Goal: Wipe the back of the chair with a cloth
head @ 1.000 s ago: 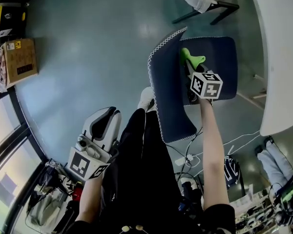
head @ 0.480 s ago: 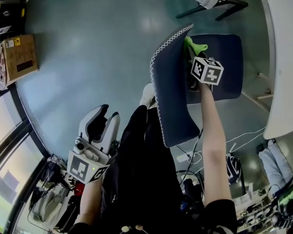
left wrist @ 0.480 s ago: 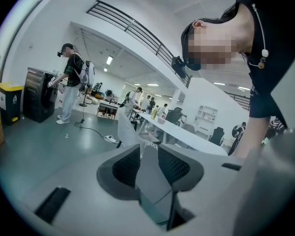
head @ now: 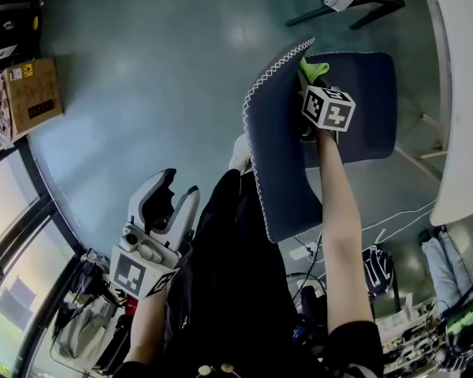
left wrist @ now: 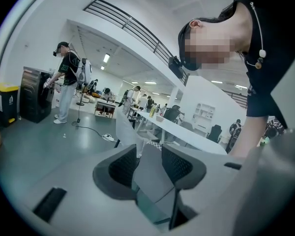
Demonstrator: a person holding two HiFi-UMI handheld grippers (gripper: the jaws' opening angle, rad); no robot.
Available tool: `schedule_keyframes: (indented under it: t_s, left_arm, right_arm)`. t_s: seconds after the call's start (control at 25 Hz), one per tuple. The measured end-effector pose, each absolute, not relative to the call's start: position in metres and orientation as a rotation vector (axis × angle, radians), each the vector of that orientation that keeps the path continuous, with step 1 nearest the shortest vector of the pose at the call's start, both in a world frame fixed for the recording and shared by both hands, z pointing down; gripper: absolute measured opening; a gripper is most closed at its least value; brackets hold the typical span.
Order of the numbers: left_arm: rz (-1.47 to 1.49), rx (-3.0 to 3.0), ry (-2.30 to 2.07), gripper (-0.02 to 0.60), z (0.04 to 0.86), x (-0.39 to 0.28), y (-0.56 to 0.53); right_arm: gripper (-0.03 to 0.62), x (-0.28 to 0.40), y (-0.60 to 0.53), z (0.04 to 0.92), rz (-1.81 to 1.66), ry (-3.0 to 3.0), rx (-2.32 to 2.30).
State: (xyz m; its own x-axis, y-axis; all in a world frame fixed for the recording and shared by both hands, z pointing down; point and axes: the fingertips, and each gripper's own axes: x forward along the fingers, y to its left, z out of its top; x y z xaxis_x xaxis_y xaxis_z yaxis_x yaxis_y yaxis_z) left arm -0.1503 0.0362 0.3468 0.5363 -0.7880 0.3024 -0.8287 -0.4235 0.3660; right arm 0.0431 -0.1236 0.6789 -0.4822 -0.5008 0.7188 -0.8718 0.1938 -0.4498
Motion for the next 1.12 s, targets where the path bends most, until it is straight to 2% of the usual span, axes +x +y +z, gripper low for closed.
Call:
schedule_keyframes:
  t_s: [0.48,1.12]
  left_arm:
    - [0.104,2.286,-1.283,0.147,0.352,-0.151,0.036]
    - [0.074,2.343,-1.212,0.147,0.344,-0.137,0.028]
  right_arm:
    - [0.02,0.04,-0.111,0.68,1.23,-2.06,1.225]
    - [0.02,0.045,-0.039,0.682,1.267,-2.064,0.974]
